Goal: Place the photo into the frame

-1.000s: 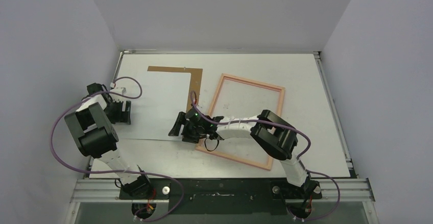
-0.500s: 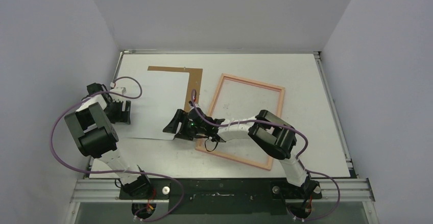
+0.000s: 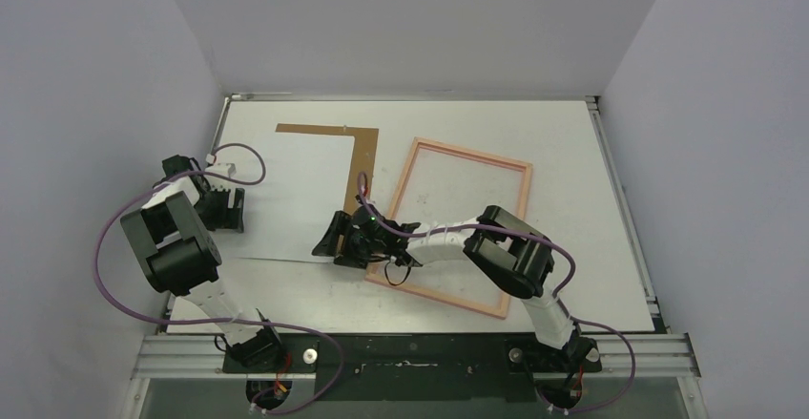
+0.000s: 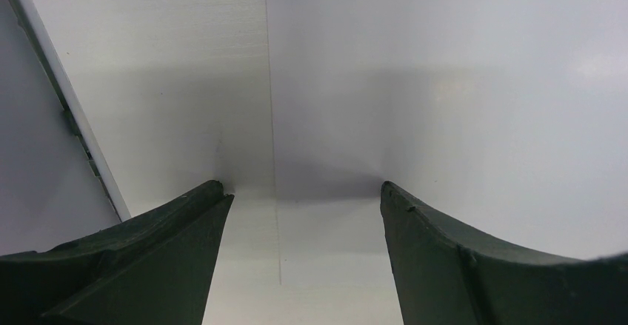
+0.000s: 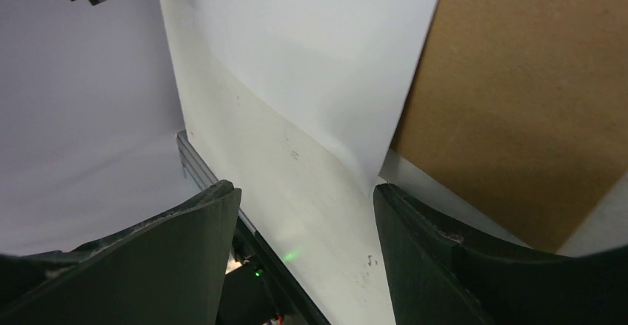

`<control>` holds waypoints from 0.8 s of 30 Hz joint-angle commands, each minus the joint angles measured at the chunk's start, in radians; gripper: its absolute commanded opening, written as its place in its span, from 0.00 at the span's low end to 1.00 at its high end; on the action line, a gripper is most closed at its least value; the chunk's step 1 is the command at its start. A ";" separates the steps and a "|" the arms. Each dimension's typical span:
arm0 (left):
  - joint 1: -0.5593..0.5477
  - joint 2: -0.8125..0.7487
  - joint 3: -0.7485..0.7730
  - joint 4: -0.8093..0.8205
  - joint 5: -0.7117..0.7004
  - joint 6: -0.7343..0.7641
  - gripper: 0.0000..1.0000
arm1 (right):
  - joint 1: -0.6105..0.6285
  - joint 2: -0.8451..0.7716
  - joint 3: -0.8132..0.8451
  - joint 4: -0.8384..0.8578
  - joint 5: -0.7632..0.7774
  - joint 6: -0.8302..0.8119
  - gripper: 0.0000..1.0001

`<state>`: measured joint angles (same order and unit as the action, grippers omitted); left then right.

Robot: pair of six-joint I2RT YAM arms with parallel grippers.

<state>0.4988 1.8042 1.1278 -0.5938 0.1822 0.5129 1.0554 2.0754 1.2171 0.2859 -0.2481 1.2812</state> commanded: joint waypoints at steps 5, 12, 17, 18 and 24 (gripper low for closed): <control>0.000 -0.002 -0.008 0.003 0.022 0.014 0.73 | 0.005 -0.042 -0.063 -0.047 0.022 0.027 0.67; -0.003 -0.001 -0.003 -0.004 0.018 0.012 0.73 | 0.003 -0.010 -0.068 0.007 0.048 0.040 0.66; -0.010 0.010 0.015 -0.017 0.019 0.006 0.73 | 0.013 -0.006 -0.045 -0.031 0.101 0.056 0.64; -0.013 0.010 0.015 -0.016 0.018 0.004 0.73 | 0.018 -0.011 -0.044 -0.049 0.118 0.062 0.63; -0.030 0.015 0.012 -0.015 0.016 -0.008 0.73 | 0.049 -0.047 -0.041 -0.106 0.228 0.114 0.63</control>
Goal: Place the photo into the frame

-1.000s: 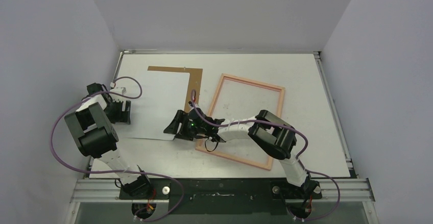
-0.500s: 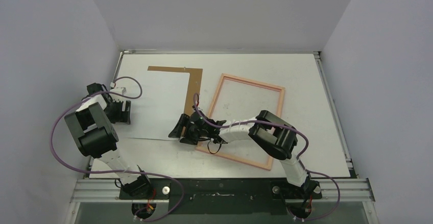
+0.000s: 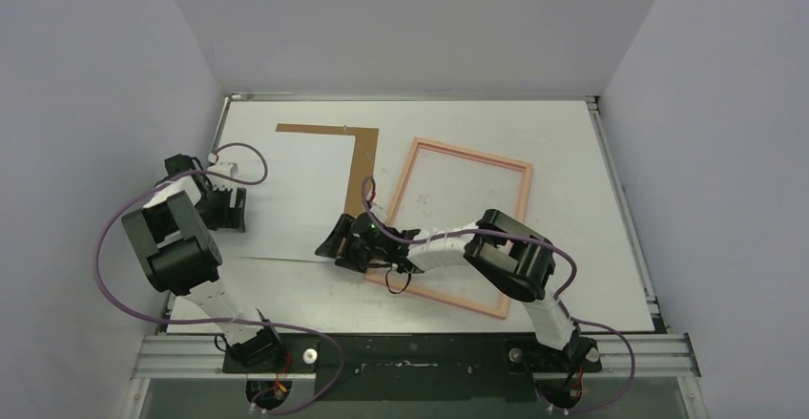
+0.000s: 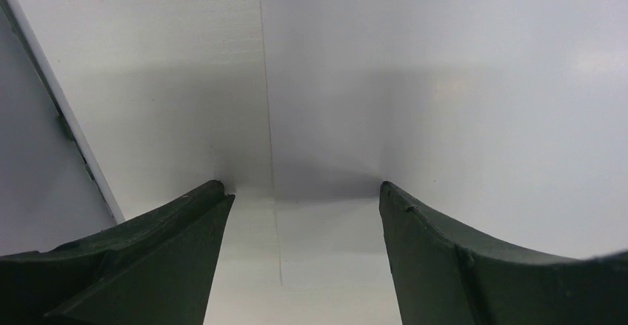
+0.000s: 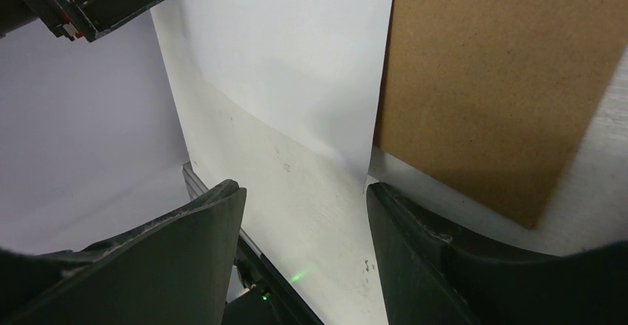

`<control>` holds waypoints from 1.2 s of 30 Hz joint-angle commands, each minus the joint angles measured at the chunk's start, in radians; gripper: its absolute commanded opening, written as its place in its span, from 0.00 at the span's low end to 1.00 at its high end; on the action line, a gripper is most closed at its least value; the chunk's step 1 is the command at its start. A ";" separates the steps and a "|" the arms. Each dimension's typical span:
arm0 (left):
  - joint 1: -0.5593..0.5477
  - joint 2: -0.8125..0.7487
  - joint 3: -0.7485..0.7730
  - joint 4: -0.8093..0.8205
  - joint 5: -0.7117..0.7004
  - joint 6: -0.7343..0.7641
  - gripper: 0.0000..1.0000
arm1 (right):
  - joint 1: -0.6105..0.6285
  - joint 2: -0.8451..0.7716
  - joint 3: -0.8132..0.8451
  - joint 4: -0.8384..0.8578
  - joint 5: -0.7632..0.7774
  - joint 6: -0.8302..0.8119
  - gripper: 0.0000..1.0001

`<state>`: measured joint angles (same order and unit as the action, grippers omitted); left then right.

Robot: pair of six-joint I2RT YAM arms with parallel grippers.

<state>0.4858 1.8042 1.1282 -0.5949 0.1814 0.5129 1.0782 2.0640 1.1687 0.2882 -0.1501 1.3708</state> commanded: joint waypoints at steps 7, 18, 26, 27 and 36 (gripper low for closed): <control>-0.029 0.007 0.004 -0.015 0.010 -0.008 0.73 | 0.052 -0.030 0.048 -0.147 0.193 0.050 0.62; -0.029 0.012 0.012 -0.022 0.005 -0.004 0.72 | 0.035 -0.040 0.010 -0.052 0.196 0.057 0.41; -0.026 0.017 0.009 -0.033 -0.007 -0.001 0.72 | 0.027 -0.047 0.024 0.000 0.169 0.021 0.10; -0.026 0.017 0.007 -0.038 -0.007 -0.001 0.72 | 0.027 -0.043 0.039 0.001 0.161 0.002 0.07; 0.021 -0.004 0.075 -0.167 0.080 -0.046 0.77 | 0.031 -0.007 0.269 -0.198 0.070 -0.227 0.05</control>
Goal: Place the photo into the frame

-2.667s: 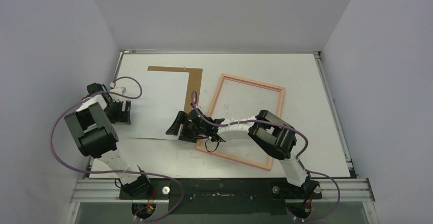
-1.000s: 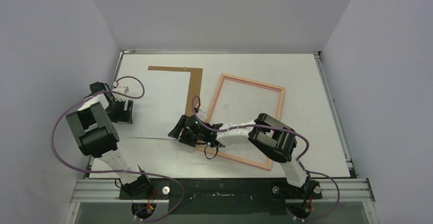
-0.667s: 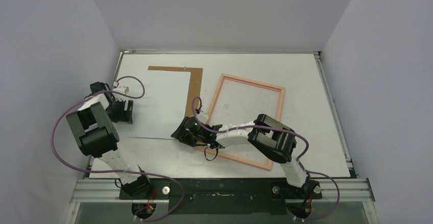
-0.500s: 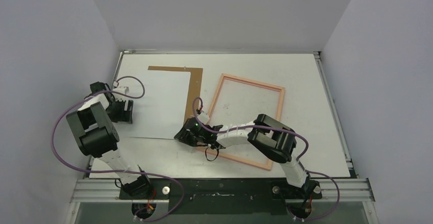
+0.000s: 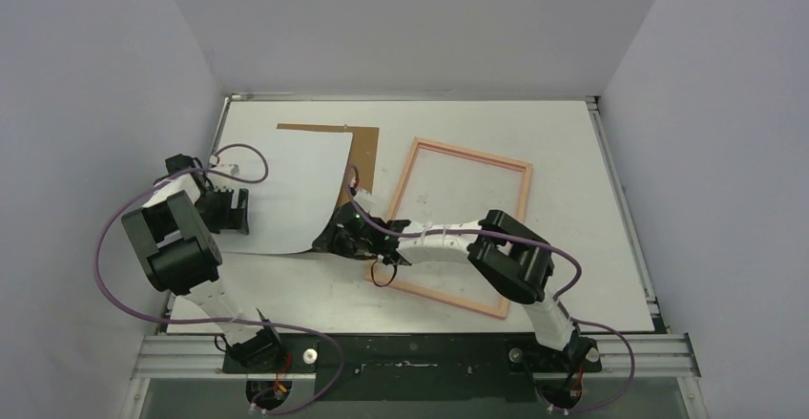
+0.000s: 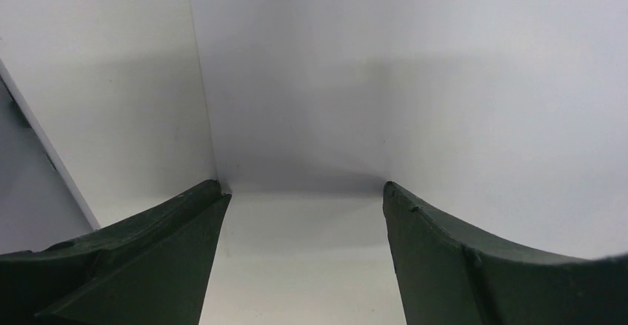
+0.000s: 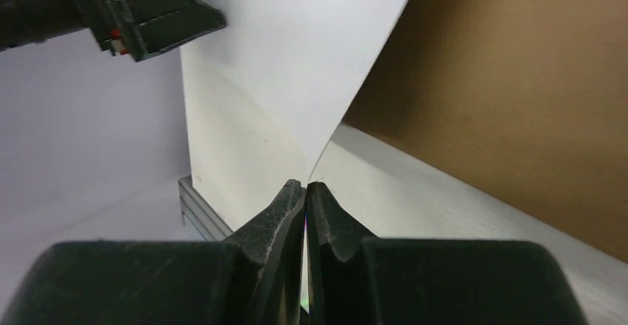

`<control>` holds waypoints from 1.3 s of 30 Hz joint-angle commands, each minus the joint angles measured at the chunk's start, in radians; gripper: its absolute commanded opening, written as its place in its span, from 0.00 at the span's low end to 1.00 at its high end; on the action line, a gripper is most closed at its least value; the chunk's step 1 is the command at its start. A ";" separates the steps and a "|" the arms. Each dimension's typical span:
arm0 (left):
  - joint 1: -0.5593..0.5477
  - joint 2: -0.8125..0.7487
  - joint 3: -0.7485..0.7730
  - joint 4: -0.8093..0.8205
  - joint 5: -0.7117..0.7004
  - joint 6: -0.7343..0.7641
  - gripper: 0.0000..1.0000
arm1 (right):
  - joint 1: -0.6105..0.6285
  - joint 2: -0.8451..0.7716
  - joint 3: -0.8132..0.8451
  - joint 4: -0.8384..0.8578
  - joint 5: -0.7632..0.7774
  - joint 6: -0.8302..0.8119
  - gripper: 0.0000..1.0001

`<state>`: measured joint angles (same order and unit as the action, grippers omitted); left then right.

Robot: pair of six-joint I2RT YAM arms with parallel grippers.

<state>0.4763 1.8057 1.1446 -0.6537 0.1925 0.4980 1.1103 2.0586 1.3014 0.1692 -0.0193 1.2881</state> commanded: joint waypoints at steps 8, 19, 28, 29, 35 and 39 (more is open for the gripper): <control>0.075 -0.069 0.193 -0.248 0.185 -0.122 0.89 | -0.006 -0.001 0.398 -0.424 -0.113 -0.418 0.05; 0.118 -0.167 0.211 -0.189 0.217 -0.291 0.92 | -0.111 -0.256 0.252 -0.652 -0.099 -0.561 0.05; 0.117 -0.179 0.176 -0.165 0.230 -0.298 0.90 | -0.184 -0.491 0.076 -0.723 -0.069 -0.565 0.05; 0.117 -0.183 0.172 -0.161 0.229 -0.295 0.90 | -0.188 -0.515 0.052 -0.725 -0.062 -0.556 0.05; 0.098 -0.204 0.143 -0.149 0.218 -0.281 0.90 | -0.225 -0.710 -0.134 -0.718 0.009 -0.448 0.05; 0.078 -0.210 0.134 -0.149 0.210 -0.279 0.90 | -0.230 -0.844 -0.228 -0.744 0.102 -0.360 0.05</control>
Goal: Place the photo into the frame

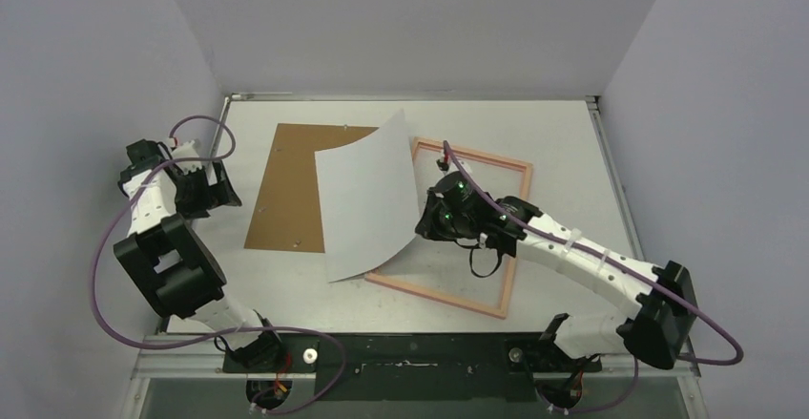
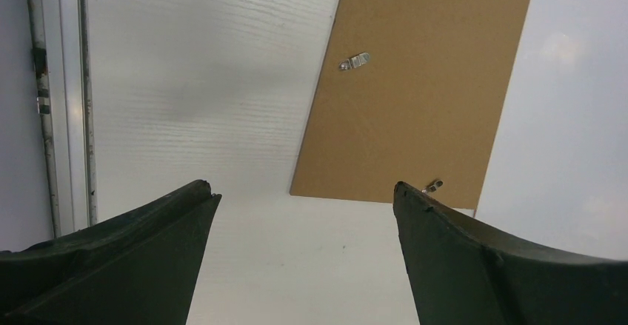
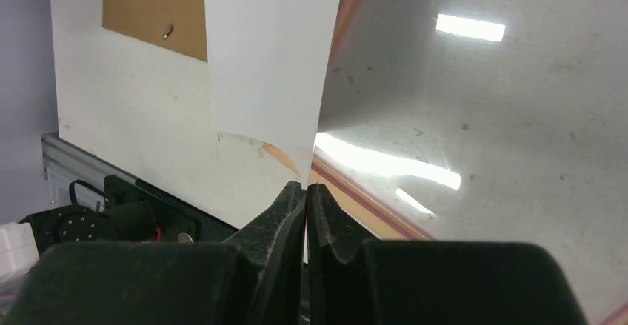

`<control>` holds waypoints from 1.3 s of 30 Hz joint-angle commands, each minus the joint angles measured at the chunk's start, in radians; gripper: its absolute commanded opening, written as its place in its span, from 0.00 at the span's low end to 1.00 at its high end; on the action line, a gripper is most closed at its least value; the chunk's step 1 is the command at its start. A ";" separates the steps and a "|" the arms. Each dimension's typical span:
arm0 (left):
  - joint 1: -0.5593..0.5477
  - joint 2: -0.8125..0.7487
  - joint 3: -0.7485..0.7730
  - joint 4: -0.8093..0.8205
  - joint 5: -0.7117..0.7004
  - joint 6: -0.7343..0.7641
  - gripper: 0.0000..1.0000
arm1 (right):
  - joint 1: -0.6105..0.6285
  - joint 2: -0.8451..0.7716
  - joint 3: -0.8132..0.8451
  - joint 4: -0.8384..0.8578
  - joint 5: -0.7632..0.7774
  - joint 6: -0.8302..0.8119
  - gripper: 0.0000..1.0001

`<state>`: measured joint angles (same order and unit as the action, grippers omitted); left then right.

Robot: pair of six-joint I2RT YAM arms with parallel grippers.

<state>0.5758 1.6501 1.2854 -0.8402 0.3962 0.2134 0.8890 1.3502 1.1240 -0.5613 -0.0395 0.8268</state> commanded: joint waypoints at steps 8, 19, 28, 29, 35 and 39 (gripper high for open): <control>-0.098 -0.066 -0.018 0.044 -0.022 0.012 0.90 | -0.008 -0.366 -0.249 -0.081 0.239 0.293 0.05; -0.207 -0.050 -0.020 0.043 -0.043 0.008 0.90 | -0.007 -0.592 -0.410 -0.214 0.286 0.470 0.05; -0.235 -0.049 -0.026 0.048 -0.053 0.006 0.90 | 0.009 -0.634 -0.437 -0.299 0.269 0.527 0.05; -0.236 -0.050 -0.026 0.048 -0.053 0.005 0.90 | 0.011 -0.635 -0.431 -0.327 0.279 0.542 0.05; -0.256 -0.049 -0.029 0.048 -0.055 0.003 0.90 | 0.024 -0.636 -0.412 -0.382 0.276 0.555 0.05; -0.260 -0.048 -0.031 0.051 -0.054 0.000 0.90 | 0.026 -0.641 -0.397 -0.410 0.285 0.560 0.05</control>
<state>0.3225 1.6268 1.2514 -0.8219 0.3435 0.2176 0.9054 0.7235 0.6788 -0.9287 0.2173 1.3685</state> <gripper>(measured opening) 0.896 0.059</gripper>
